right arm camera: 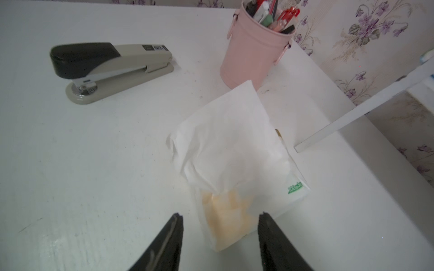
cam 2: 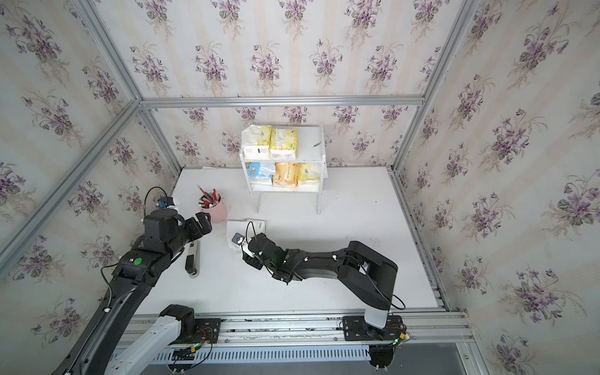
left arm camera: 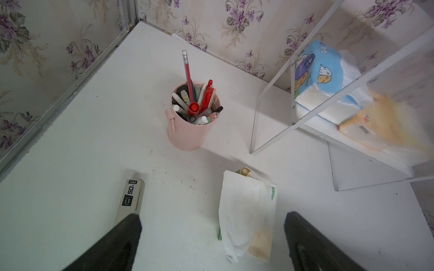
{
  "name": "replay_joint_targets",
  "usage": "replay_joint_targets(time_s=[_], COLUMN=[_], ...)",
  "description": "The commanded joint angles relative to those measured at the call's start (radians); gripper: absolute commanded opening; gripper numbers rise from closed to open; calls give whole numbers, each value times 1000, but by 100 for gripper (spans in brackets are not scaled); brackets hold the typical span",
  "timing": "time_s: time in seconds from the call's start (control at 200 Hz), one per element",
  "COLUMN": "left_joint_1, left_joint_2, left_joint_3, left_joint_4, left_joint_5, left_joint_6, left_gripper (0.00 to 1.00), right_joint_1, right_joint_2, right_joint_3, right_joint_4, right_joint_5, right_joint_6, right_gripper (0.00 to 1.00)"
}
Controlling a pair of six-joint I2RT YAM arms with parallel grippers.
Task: Remove the tissue boxes from the shelf
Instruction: Place the box of tissues at the center of the board.
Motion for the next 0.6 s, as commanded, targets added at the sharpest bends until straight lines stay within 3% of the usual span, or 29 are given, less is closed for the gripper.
replay_joint_targets(time_s=[0.0,0.265,0.42,0.595], left_joint_1=[1,0,0,-6], left_joint_2=[9,73,125,169], left_joint_3=[35,113,99,42], left_joint_4=[15,89,151,223], left_joint_5=[79,353,509,572], left_joint_6=[59,103,58,10], left_gripper=[99,99,99,99], right_joint_1=[-3,-71,-175,-302], right_joint_2=[-70,-287,-415,-493], right_joint_3=[-13,-27,16,153], right_joint_4=[4,-73,-170,-311], right_joint_5=[-9,4,-84,-193], right_joint_6=[16,-27,19,85], right_gripper=[59,67,73,79])
